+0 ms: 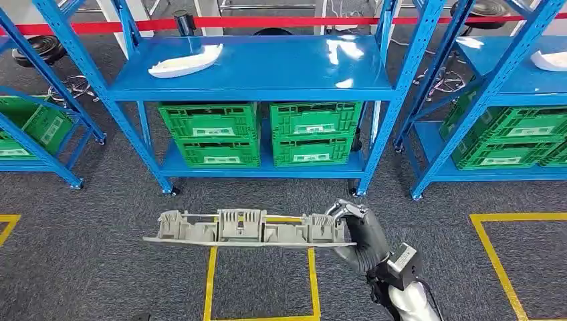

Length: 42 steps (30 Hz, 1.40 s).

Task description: Take the parts from the cabinet and place them on the table.

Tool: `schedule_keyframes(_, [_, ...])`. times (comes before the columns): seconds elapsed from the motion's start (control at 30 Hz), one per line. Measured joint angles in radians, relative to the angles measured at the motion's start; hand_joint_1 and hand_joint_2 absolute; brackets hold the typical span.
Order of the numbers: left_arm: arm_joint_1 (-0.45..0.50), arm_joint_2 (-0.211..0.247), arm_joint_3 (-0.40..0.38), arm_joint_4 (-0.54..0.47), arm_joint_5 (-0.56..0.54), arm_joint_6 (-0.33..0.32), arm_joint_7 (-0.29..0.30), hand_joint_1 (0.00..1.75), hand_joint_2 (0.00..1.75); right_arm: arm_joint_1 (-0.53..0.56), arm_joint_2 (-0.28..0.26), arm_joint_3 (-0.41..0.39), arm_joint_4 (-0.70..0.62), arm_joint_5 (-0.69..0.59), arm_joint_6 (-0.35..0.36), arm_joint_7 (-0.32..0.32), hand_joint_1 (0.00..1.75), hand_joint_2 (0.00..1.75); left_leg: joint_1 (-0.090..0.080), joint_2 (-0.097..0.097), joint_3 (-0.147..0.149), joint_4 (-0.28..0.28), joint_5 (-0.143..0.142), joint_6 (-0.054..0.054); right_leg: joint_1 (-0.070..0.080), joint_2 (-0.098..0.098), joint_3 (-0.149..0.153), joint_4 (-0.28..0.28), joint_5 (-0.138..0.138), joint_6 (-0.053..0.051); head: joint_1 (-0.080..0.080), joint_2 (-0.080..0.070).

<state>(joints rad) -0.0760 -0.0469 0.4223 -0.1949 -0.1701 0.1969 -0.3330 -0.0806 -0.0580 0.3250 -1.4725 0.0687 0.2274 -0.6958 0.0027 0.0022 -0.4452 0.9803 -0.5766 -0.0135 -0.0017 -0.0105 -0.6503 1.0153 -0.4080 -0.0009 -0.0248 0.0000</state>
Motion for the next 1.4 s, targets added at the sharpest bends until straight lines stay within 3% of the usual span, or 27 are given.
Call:
schedule_keyframes(0.1, [0.005, -0.002, 0.006, 0.0, 0.007, 0.009, -0.008, 0.0, 0.0, -0.03, 0.0, 0.01, 0.017, -0.013, 0.051, -0.001, 1.75, 1.75, 0.0, 0.01, -0.009, -0.005, 0.021, 0.029, -0.005, 0.006, -0.003, -0.006, 0.022, 0.021, 0.003, 0.0])
schedule_keyframes(0.13, [0.004, -0.004, 0.007, 0.001, 0.006, 0.012, -0.009, 0.0, 0.0, -0.038, 0.0, 0.013, 0.026, -0.022, 0.078, -0.002, 1.75, 1.75, 0.0, 0.017, -0.017, -0.005, 0.029, 0.038, -0.008, 0.007, -0.014, 0.017, -0.005, 0.026, 0.006, 0.0])
schedule_keyframes(0.17, [0.004, -0.003, 0.007, 0.001, 0.004, 0.015, -0.009, 0.0, 0.0, -0.047, 0.0, 0.016, 0.033, -0.027, 0.095, -0.002, 1.75, 1.75, 0.0, 0.021, -0.027, -0.004, 0.036, 0.044, -0.008, 0.008, -0.04, 0.076, -0.054, 0.031, 0.013, 0.0])
schedule_keyframes(0.23, [0.004, -0.003, 0.007, 0.001, 0.001, 0.016, -0.009, 0.0, 0.0, -0.059, 0.0, 0.026, 0.043, -0.014, 0.098, -0.002, 1.75, 1.75, -0.003, 0.031, -0.046, -0.002, 0.051, 0.048, -0.009, 0.008, -0.102, 0.242, -0.146, 0.039, 0.017, 0.0])
schedule_keyframes(0.27, [0.004, -0.003, 0.007, 0.001, 0.001, 0.016, -0.008, 0.0, 0.0, -0.06, 0.0, 0.03, 0.048, -0.007, 0.098, -0.002, 1.75, 1.75, -0.004, 0.035, -0.055, 0.0, 0.056, 0.048, -0.009, 0.008, -0.12, 0.301, -0.17, 0.04, 0.018, 0.0])
schedule_keyframes(0.3, [0.004, -0.003, 0.007, 0.001, 0.001, 0.016, -0.006, 0.0, 0.0, -0.06, 0.0, 0.033, 0.052, -0.005, 0.098, -0.002, 1.75, 1.75, -0.005, 0.041, -0.063, 0.003, 0.059, 0.048, -0.009, 0.007, -0.115, 0.313, -0.17, 0.04, 0.019, 0.0])
schedule_keyframes(0.33, [0.004, -0.003, 0.008, 0.002, 0.0, 0.016, -0.005, 0.0, 0.0, -0.063, 0.0, 0.035, 0.056, -0.003, 0.098, -0.002, 1.75, 1.75, -0.005, 0.049, -0.069, 0.007, 0.061, 0.047, -0.009, 0.007, -0.081, 0.275, -0.15, 0.038, 0.021, 0.0])
schedule_keyframes(0.4, [0.003, -0.003, 0.01, 0.002, -0.001, 0.016, -0.003, 0.0, 0.0, -0.071, 0.0, 0.039, 0.061, -0.001, 0.093, -0.001, 1.75, 1.75, -0.006, 0.066, -0.074, 0.018, 0.06, 0.045, -0.006, -0.01, 0.036, 0.099, -0.087, 0.028, 0.024, 0.0])
schedule_keyframes(0.43, [0.003, -0.003, 0.011, 0.002, -0.003, 0.016, -0.001, 0.0, 0.0, -0.077, 0.0, 0.04, 0.061, -0.001, 0.089, -0.002, 1.75, 1.75, -0.007, 0.074, -0.073, 0.024, 0.058, 0.041, 0.0, -0.054, 0.088, 0.011, -0.082, 0.018, 0.026, 0.0])
schedule_keyframes(0.47, [0.002, -0.003, 0.013, 0.002, -0.006, 0.016, 0.002, 0.0, 0.0, -0.08, 0.0, 0.041, 0.061, -0.002, 0.083, -0.002, 1.75, 1.75, -0.016, 0.083, -0.076, 0.028, 0.057, 0.035, 0.008, -0.075, 0.089, 0.003, -0.088, 0.007, 0.024, 0.0])
schedule_keyframes(0.6, [-0.004, 0.0, 0.014, 0.0, -0.02, 0.015, 0.01, 0.0, 0.0, -0.08, -0.002, 0.041, 0.064, -0.004, 0.067, -0.001, 1.75, 1.75, -0.015, 0.12, -0.076, 0.026, 0.06, 0.012, 0.005, -0.026, 0.075, -0.007, -0.07, -0.012, 0.024, 0.0])
schedule_keyframes(0.67, [-0.009, 0.001, 0.014, 0.0, -0.026, 0.013, 0.013, 0.0, 0.0, -0.081, -0.002, 0.041, 0.064, -0.006, 0.063, -0.002, 1.75, 1.75, -0.006, 0.039, -0.101, 0.079, 0.015, 0.0, -0.005, -0.009, 0.072, -0.014, -0.059, -0.021, 0.018, 0.0])
schedule_keyframes(0.7, [-0.009, 0.002, 0.014, 0.0, -0.029, 0.013, 0.018, 0.0, 0.0, -0.081, -0.002, 0.041, 0.064, -0.007, 0.062, -0.002, 1.75, 1.75, -0.002, 0.015, -0.134, 0.156, -0.028, -0.005, -0.006, 0.001, 0.067, -0.014, -0.056, -0.023, 0.013, 0.0])
schedule_keyframes(0.77, [-0.007, 0.007, 0.014, 0.001, -0.033, 0.013, 0.022, 0.0, 0.0, -0.075, -0.002, 0.041, 0.064, -0.008, 0.059, -0.002, 1.75, 1.75, 0.002, 0.003, -0.207, 0.314, -0.092, -0.012, -0.006, 0.027, 0.057, -0.012, -0.051, -0.022, 0.008, 0.0])
schedule_keyframes(0.8, [-0.007, 0.008, 0.014, 0.002, -0.034, 0.013, 0.023, 0.0, 0.0, -0.07, -0.003, 0.041, 0.064, -0.007, 0.057, -0.002, 1.75, 1.75, 0.003, 0.003, -0.22, 0.34, -0.09, -0.013, -0.006, 0.041, 0.054, -0.01, -0.049, -0.02, 0.007, 0.0])
schedule_keyframes(0.83, [-0.008, 0.009, 0.014, 0.002, -0.035, 0.013, 0.024, 0.0, 0.0, -0.065, -0.004, 0.041, 0.064, -0.007, 0.057, -0.002, 1.75, 1.75, 0.005, 0.002, -0.209, 0.317, -0.065, -0.014, -0.007, 0.054, 0.051, -0.008, -0.046, -0.016, 0.006, 0.0])
schedule_keyframes(0.9, [-0.01, 0.01, 0.014, 0.002, -0.038, 0.013, 0.026, 0.0, 0.0, -0.061, -0.005, 0.041, 0.064, -0.007, 0.055, -0.002, 1.75, 1.75, 0.009, -0.01, -0.131, 0.158, 0.024, -0.013, -0.01, 0.08, 0.049, -0.004, -0.042, -0.01, 0.006, 0.0])
schedule_keyframes(0.93, [-0.011, 0.011, 0.014, 0.002, -0.04, 0.013, 0.026, 0.0, 0.0, -0.061, -0.005, 0.041, 0.063, -0.006, 0.054, -0.002, 1.75, 1.75, 0.015, -0.046, -0.083, 0.063, 0.061, -0.014, -0.012, 0.092, 0.047, -0.001, -0.041, -0.005, 0.005, 0.0])
schedule_keyframes(0.97, [-0.012, 0.011, 0.014, 0.002, -0.042, 0.013, 0.026, 0.0, 0.0, -0.061, -0.005, 0.041, 0.061, -0.005, 0.05, -0.002, 1.75, 1.75, 0.015, -0.089, -0.071, 0.03, 0.042, -0.014, -0.007, 0.103, 0.04, 0.003, -0.038, 0.003, 0.003, 0.0])
schedule_keyframes(1.1, [-0.014, 0.011, 0.014, 0.001, -0.046, 0.013, 0.019, 0.0, 0.0, -0.043, -0.005, 0.037, 0.048, 0.004, 0.035, -0.002, 1.75, 1.75, 0.008, -0.043, -0.076, 0.031, 0.058, 0.021, -0.013, 0.144, 0.025, -0.009, -0.016, 0.035, 0.006, 0.0])
schedule_keyframes(1.13, [-0.018, 0.008, 0.014, 0.001, -0.048, 0.013, 0.018, 0.0, 0.0, -0.034, -0.005, 0.035, 0.044, 0.009, 0.031, -0.002, 1.75, 1.75, 0.013, -0.027, -0.077, 0.025, 0.065, 0.031, -0.015, 0.115, 0.022, 0.002, -0.024, 0.035, 0.007, 0.0])
schedule_keyframes(1.17, [-0.018, 0.009, 0.014, 0.001, -0.05, 0.013, 0.018, 0.0, 0.0, -0.031, -0.005, 0.034, 0.038, 0.013, 0.029, -0.002, 1.75, 1.75, 0.012, -0.019, -0.08, 0.025, 0.067, 0.038, -0.008, 0.062, 0.005, 0.037, -0.054, 0.038, 0.018, 0.0])
schedule_keyframes(1.2, [-0.017, 0.01, 0.014, 0.001, -0.052, 0.013, 0.018, 0.0, 0.0, -0.03, -0.005, 0.034, 0.034, 0.015, 0.028, -0.002, 1.75, 1.75, 0.01, -0.005, -0.084, 0.025, 0.069, 0.041, -0.008, 0.034, -0.029, 0.11, -0.1, 0.043, 0.025, 0.0])
schedule_keyframes(1.27, [-0.013, 0.011, 0.014, 0.002, -0.052, 0.013, 0.018, 0.0, 0.0, -0.022, -0.005, 0.034, 0.028, 0.017, 0.028, -0.003, 1.75, 1.75, 0.006, 0.024, -0.092, 0.026, 0.071, 0.043, -0.009, 0.02, -0.103, 0.277, -0.177, 0.047, 0.027, 0.0])
schedule_keyframes(1.3, [-0.013, 0.012, 0.014, 0.002, -0.051, 0.013, 0.018, 0.0, 0.0, -0.018, -0.005, 0.034, 0.027, 0.017, 0.029, -0.003, 1.75, 1.75, 0.005, 0.038, -0.095, 0.027, 0.071, 0.044, -0.009, 0.019, -0.121, 0.323, -0.189, 0.047, 0.028, 0.0])
schedule_keyframes(1.33, [-0.013, 0.012, 0.014, 0.002, -0.051, 0.013, 0.018, 0.0, 0.0, -0.013, -0.005, 0.033, 0.027, 0.019, 0.029, -0.002, 1.75, 1.75, 0.004, 0.053, -0.097, 0.028, 0.071, 0.044, -0.009, 0.018, -0.113, 0.315, -0.177, 0.046, 0.029, 0.0])
schedule_keyframes(1.4, [-0.015, 0.011, 0.014, 0.002, -0.051, 0.013, 0.018, 0.0, 0.0, -0.007, -0.005, 0.028, 0.026, 0.021, 0.031, -0.002, 1.75, 1.75, 0.002, 0.08, -0.096, 0.029, 0.07, 0.043, -0.007, 0.005, -0.021, 0.166, -0.107, 0.038, 0.03, 0.0])
